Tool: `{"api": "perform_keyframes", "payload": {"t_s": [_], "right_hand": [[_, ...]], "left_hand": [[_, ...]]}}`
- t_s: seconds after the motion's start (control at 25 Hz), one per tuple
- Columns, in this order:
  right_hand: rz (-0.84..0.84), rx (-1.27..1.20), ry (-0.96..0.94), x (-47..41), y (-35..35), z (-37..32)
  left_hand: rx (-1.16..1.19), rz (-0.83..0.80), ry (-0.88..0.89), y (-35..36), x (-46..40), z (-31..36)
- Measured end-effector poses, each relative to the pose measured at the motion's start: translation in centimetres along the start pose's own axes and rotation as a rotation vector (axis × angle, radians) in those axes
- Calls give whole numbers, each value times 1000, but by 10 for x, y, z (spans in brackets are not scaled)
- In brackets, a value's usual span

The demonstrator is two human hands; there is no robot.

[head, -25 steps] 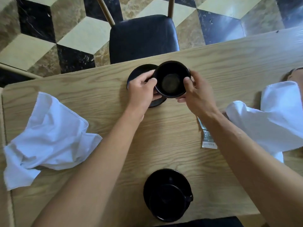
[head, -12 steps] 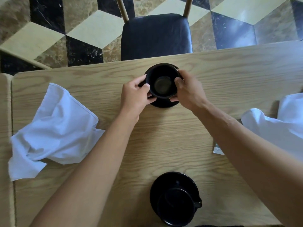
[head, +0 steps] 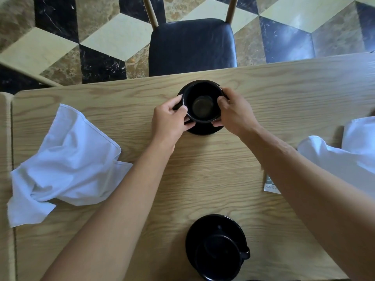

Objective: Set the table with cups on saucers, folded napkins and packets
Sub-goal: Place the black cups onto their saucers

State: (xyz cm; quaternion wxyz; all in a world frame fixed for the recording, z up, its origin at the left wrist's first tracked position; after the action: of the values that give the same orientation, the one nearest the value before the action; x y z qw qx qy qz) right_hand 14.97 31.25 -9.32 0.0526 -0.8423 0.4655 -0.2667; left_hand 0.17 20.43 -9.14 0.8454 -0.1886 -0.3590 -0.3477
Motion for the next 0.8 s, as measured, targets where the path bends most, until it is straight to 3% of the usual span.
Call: {"api": "perform_keyframes", "payload": {"t_s": [0.48,0.8], "right_hand": [[39,69,51,41,-4,15],[16,206,62,122,19,23]], "left_hand": [[-200,50,73,-22,31,-10],[-336,66,-36,-81,74,-60]]}}
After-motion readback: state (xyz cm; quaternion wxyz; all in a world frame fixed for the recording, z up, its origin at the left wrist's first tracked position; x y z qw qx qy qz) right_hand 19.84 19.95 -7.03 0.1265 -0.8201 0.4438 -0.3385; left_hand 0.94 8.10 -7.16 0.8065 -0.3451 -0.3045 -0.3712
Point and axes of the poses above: each hand's wrist, its own x-axis away from the middle knuckle, its own y-axis out of the palm, z = x × y, the point moved 5 cm from there along -x, towards the middle knuckle, and after that the axes turned 9 degrees about -y, right-handed, at the moved point
